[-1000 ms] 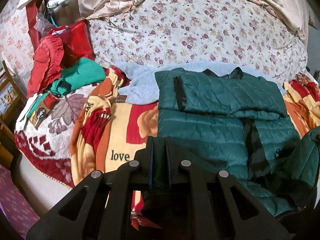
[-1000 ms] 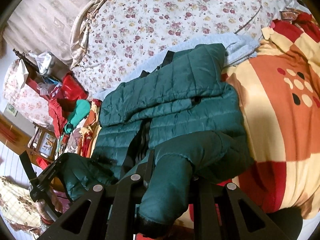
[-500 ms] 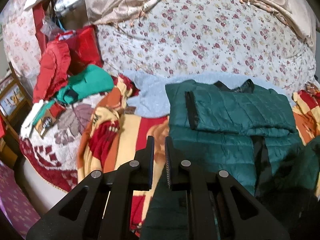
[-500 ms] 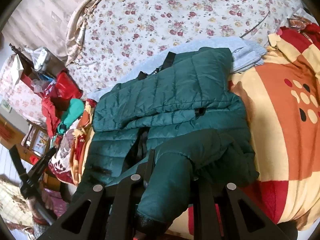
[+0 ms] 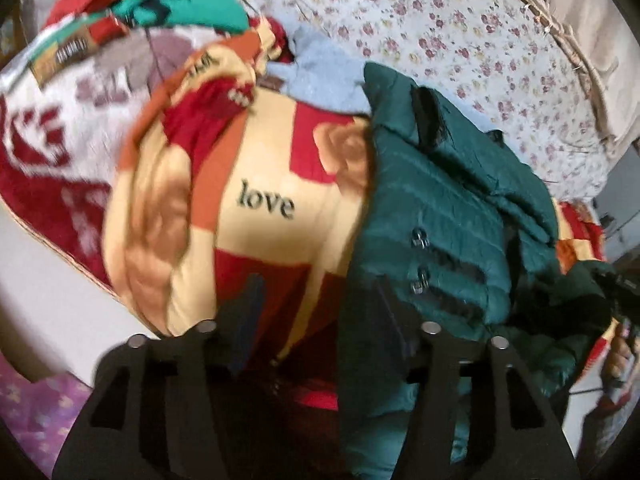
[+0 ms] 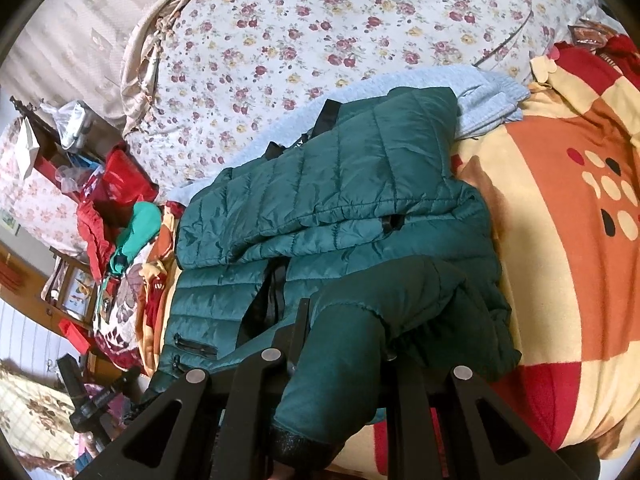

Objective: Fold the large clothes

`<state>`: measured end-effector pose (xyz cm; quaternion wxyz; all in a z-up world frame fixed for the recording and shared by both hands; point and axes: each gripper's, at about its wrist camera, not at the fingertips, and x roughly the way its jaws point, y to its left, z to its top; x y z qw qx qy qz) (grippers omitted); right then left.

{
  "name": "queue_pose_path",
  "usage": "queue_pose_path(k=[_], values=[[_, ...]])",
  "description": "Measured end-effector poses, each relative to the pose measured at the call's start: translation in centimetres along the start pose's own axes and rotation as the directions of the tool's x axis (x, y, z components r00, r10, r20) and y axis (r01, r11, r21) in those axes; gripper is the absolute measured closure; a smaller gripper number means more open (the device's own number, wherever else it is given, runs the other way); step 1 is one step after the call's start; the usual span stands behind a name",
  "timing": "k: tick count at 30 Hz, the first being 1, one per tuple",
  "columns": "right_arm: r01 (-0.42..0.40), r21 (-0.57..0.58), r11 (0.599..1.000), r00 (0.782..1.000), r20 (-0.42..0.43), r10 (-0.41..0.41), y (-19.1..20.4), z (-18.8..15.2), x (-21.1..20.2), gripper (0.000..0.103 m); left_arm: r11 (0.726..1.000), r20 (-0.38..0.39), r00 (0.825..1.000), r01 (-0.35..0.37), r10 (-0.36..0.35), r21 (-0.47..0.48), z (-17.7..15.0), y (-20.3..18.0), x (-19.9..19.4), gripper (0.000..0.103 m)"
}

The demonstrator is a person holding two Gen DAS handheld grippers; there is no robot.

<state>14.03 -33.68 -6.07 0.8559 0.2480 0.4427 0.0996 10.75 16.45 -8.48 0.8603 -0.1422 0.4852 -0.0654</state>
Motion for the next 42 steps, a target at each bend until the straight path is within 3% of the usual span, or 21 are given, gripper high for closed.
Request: queue_pose_path(k=[4, 7, 10, 11, 12, 13, 14, 16, 18, 22, 30, 42], values=[[0.006, -0.001, 1.0, 1.0, -0.001, -0.006, 0.1, -0.2, 0.0, 0.089, 0.993, -0.066, 0.99, 0.121, -0.121, -0.012, -1.2, -0.1, 1.6, 0.044], [0.006, -0.001, 1.0, 1.0, -0.001, -0.006, 0.1, -0.1, 0.0, 0.089, 0.973, -0.128, 0.964, 0.23, -0.232, -0.035, -2.5, -0.9, 2.9, 0.041], [0.004, 0.001, 1.0, 1.0, -0.001, -0.004, 0.1, -0.2, 0.0, 0.089, 0.962, -0.193, 0.944, 0.273, -0.27, -0.009, -3.4, -2.4, 3.8, 0.04], [0.004, 0.001, 1.0, 1.0, -0.001, -0.004, 0.1, -0.1, 0.0, 0.089, 0.963, -0.199, 0.944, 0.268, -0.262, 0.006, -3.6, -2.8, 3.7, 0.041], [0.0, 0.003, 1.0, 1.0, -0.001, 0.0, 0.1, -0.2, 0.0, 0.089, 0.969, -0.198, 0.952, 0.244, -0.233, 0.031, -3.6, -3.4, 3.7, 0.05], [0.0, 0.001, 1.0, 1.0, -0.001, 0.0, 0.1, -0.2, 0.0, 0.089, 0.978, -0.194, 0.963, 0.203, -0.189, 0.052, -3.6, -3.9, 3.6, 0.071], [-0.001, 0.0, 1.0, 1.0, -0.001, 0.001, 0.1, -0.3, 0.0, 0.089, 0.984, -0.196, 0.968, 0.172, -0.158, 0.056, -3.4, -4.1, 3.7, 0.079], [0.003, -0.004, 1.0, 1.0, 0.002, -0.003, 0.0, -0.5, 0.0, 0.089, 0.986, -0.186, 0.97, 0.168, -0.16, 0.026, -2.8, -4.1, 3.2, 0.088], [0.002, -0.002, 1.0, 1.0, 0.005, -0.002, -0.1, -0.6, -0.2, 0.089, 0.987, -0.158, 0.975, 0.161, -0.156, 0.02, -2.1, -4.7, 2.3, 0.089], [0.003, 0.005, 1.0, 1.0, 0.01, -0.003, -0.2, -0.5, -0.3, 0.089, 0.988, -0.075, 0.991, 0.12, -0.113, 0.099, -0.5, -7.3, -0.3, 0.09], [0.017, 0.012, 1.0, 1.0, 0.024, -0.017, -0.3, 0.7, -0.8, 0.089, 0.972, 0.075, 0.995, 0.042, -0.061, 0.233, 3.5, -12.2, -2.6, 0.09], [0.057, -0.039, 0.998, 0.995, 0.082, -0.054, 1.9, 5.3, -0.9, 0.089, 0.973, 0.14, 0.99, -0.016, -0.016, 0.229, 9.1, -14.2, -0.3, 0.09]])
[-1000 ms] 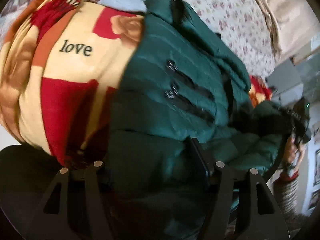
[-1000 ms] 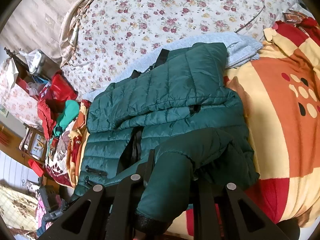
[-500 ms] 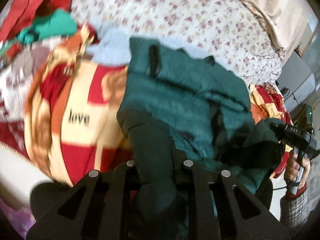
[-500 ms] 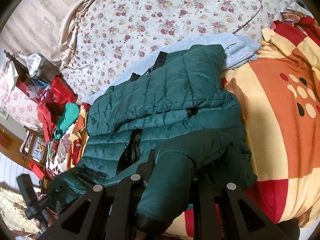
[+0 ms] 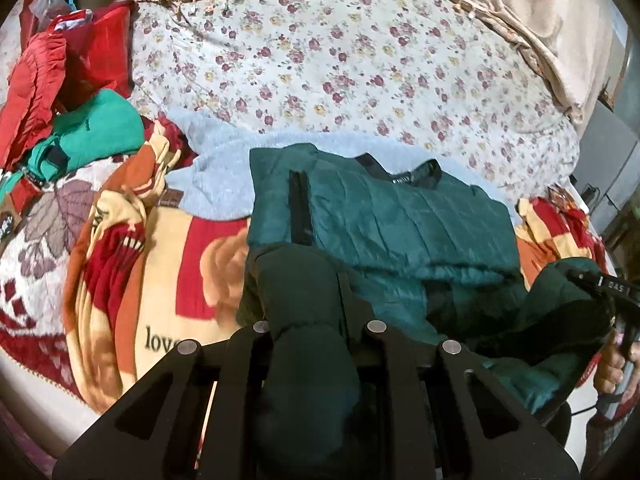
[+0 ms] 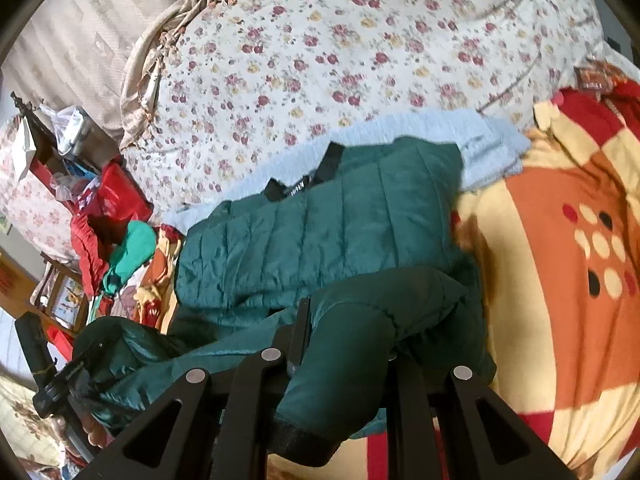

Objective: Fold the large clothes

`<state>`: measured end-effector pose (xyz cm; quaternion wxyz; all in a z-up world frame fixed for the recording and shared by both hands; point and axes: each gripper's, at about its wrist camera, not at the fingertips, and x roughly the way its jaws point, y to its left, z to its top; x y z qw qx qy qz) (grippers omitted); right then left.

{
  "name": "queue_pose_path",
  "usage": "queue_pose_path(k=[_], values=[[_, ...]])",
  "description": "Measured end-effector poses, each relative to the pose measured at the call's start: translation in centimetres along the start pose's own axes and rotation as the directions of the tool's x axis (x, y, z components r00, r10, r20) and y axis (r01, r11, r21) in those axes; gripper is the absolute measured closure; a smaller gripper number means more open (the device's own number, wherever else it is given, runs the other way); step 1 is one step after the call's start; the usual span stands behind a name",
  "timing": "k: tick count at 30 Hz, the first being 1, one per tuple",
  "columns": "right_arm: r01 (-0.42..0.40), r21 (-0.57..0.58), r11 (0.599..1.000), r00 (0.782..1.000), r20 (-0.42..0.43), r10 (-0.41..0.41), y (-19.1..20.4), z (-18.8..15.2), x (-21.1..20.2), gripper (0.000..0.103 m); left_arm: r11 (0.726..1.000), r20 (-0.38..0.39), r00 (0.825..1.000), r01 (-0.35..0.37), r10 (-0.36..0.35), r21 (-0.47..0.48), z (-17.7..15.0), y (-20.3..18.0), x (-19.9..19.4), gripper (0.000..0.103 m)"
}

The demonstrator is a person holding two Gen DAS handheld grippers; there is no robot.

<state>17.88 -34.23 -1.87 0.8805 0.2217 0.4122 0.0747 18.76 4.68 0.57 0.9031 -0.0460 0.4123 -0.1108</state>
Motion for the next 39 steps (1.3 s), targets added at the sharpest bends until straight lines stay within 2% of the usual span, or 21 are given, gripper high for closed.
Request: queue_pose_path(k=[11, 23, 39], values=[[0.068, 0.024, 0.997, 0.997, 0.036, -0.068, 0.7, 3.7, 3.0, 0.089, 0.999, 0.025, 0.999, -0.037, 0.037, 0.0, 3.9, -0.4, 3.9, 0.09], [0.107, 0.079, 0.991, 0.994, 0.028, -0.109, -1.7, 6.1, 6.5, 0.089, 0.995, 0.072, 0.994, -0.085, 0.081, 0.054, 6.5, -2.5, 6.9, 0.09], [0.148, 0.084, 0.985, 0.989, 0.001, -0.149, -3.9, 8.1, 10.3, 0.089, 0.986, 0.047, 0.987, -0.156, 0.153, 0.059, 8.9, -3.3, 12.0, 0.088]])
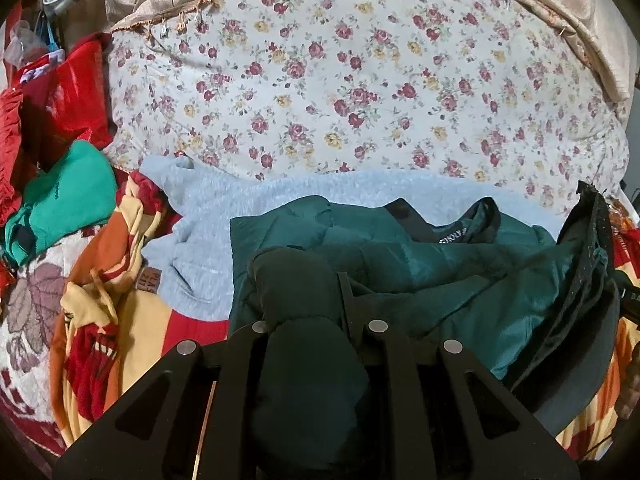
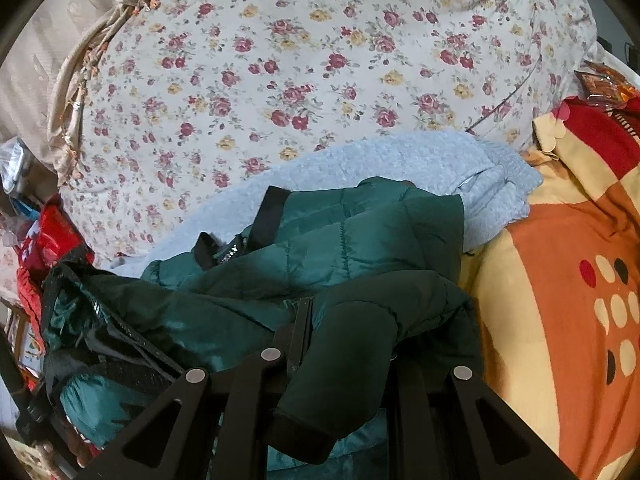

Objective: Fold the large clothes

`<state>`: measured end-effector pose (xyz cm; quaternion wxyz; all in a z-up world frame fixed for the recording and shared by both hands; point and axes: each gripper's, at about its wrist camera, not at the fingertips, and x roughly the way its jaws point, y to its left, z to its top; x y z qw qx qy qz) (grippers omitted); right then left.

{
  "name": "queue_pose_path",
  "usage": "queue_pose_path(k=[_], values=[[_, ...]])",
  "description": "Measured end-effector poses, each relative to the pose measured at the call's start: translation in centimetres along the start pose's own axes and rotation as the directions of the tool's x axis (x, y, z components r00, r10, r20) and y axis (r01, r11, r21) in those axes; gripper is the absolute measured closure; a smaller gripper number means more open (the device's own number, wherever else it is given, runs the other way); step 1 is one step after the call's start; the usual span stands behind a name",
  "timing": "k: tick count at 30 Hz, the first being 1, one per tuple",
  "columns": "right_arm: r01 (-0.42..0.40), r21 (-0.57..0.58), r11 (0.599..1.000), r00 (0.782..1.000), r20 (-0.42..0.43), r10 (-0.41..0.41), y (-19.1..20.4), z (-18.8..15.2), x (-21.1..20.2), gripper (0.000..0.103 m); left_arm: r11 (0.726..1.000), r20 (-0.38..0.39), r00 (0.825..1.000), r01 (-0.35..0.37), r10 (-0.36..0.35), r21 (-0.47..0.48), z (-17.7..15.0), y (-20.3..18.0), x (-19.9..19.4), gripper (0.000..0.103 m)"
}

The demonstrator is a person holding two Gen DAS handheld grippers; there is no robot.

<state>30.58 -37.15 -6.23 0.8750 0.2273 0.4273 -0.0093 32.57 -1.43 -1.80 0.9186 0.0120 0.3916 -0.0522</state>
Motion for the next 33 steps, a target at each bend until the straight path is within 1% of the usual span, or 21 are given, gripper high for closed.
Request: queue_pose_path(k=[4, 7, 12, 18, 27, 30, 33], values=[[0.009, 0.01, 1.0, 1.0, -0.007, -0.009, -0.5, 0.2, 1.0, 0.089, 1.0, -0.014, 1.0, -0.022, 0.022, 0.001, 0.1, 0.0, 1.6, 0.086], [0.011, 0.022, 1.0, 1.0, -0.015, -0.011, -0.9, 0.3, 1.8, 0.089, 0.999, -0.025, 0.999, -0.043, 0.043, 0.011, 0.1, -0.1, 2.9, 0.085], [0.02, 0.038, 0.999, 1.0, -0.022, -0.019, -1.4, 0.4, 3.2, 0.089, 0.997, -0.015, 0.997, -0.076, 0.077, 0.032, 0.0, -0.7, 4.2, 0.085], [0.026, 0.043, 0.999, 0.999, -0.026, -0.025, -1.8, 0.4, 4.8, 0.089, 0.995, -0.013, 0.995, -0.096, 0.096, 0.033, 0.0, -0.9, 5.7, 0.083], [-0.03, 0.095, 0.995, 0.999, -0.015, 0.032, -3.1, 0.3, 6.3, 0.086, 0.99, 0.013, 0.991, -0.131, 0.131, 0.043, -0.5, -1.7, 7.6, 0.08], [-0.049, 0.104, 0.993, 0.999, -0.005, 0.05, -3.5, 0.2, 6.9, 0.086, 0.991, 0.018, 0.992, -0.128, 0.127, 0.033, -0.6, -1.5, 8.1, 0.079], [-0.049, 0.092, 0.995, 0.999, 0.016, 0.048, -3.4, 0.1, 7.1, 0.085, 0.993, 0.027, 0.993, -0.115, 0.114, 0.024, -0.6, -1.5, 8.5, 0.078]])
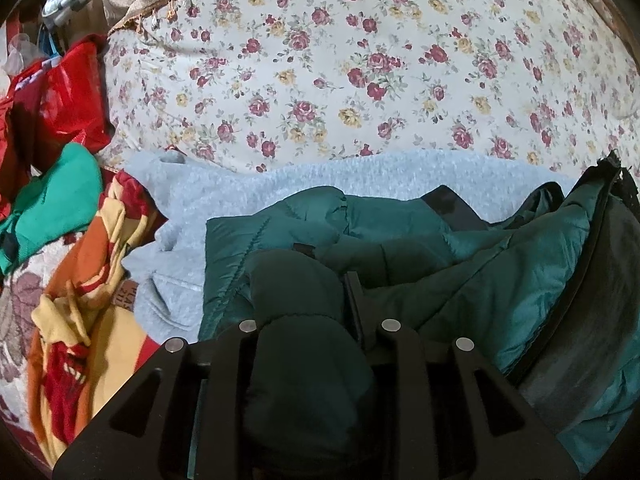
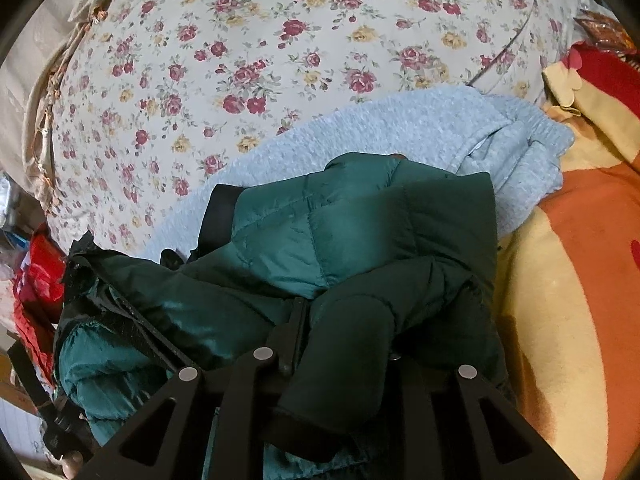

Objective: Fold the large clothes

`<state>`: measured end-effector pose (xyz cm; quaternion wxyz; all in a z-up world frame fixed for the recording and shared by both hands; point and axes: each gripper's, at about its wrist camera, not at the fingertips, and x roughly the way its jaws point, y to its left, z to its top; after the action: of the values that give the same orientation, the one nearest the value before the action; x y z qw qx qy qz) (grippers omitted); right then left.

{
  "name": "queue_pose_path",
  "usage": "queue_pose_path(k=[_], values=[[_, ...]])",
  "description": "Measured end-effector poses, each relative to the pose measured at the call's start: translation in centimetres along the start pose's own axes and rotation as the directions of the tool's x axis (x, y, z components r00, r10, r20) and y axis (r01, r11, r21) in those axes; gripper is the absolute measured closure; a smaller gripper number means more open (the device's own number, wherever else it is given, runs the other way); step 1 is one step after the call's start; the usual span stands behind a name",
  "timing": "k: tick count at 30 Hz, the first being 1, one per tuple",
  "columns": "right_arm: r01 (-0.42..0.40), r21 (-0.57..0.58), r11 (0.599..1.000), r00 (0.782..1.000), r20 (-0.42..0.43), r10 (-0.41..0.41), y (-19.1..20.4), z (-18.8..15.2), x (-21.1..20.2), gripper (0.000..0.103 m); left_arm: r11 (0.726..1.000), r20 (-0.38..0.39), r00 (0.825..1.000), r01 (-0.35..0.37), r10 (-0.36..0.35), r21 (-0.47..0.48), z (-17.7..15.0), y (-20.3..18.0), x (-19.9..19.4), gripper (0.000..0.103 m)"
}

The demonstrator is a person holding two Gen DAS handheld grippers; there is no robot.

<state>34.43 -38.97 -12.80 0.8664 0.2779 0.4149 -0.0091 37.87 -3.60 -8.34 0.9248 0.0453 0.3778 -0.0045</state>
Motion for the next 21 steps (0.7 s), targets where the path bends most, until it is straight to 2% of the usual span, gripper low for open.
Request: queue_pose_path(k=[5, 10, 14, 16, 19, 20, 21], values=[[0.005, -0.035, 0.999, 0.999, 0.044, -0.003, 0.2, -0.3, 0.1, 0.085, 1.0, 0.016, 1.0, 0.025, -0.025, -0.012, 0.0, 0.1, 0.7, 0.076], [-0.021, -0.016, 1.0, 0.999, 0.048, 0.021, 0.0, -0.1, -0.4, 0.084, 0.999, 0.0, 0.999, 0.05, -0.05, -0.004, 0.2, 0.3, 0.4, 0.075], [-0.093, 0.037, 0.995, 0.995, 0.041, 0.091, -0.7, 0.3, -1.8, 0.079, 0.991, -0.015, 0.993, 0.12, -0.121, -0.061, 1.1, 2.0, -1.8, 0.073], [-0.114, 0.048, 0.992, 0.993, 0.039, 0.112, -0.9, 0.4, -3.0, 0.077, 0.979, -0.01, 0.984, 0.177, -0.178, -0.098, 1.5, 3.1, -3.2, 0.068], [-0.129, 0.037, 0.991, 0.99, 0.056, 0.126, -0.8, 0.3, -4.9, 0.071, 0.958, 0.003, 0.967, 0.254, -0.256, -0.132, 1.9, 4.4, -5.1, 0.058], [-0.14, 0.033, 0.99, 0.988, 0.064, 0.137, -0.7, 0.2, -5.6, 0.065, 0.95, 0.012, 0.96, 0.277, -0.279, -0.145, 2.0, 4.9, -5.8, 0.057], [-0.154, 0.03, 0.988, 0.986, 0.072, 0.151, -0.6, 0.1, -6.3, 0.05, 0.942, 0.026, 0.955, 0.296, -0.296, -0.159, 2.1, 5.4, -6.7, 0.053]])
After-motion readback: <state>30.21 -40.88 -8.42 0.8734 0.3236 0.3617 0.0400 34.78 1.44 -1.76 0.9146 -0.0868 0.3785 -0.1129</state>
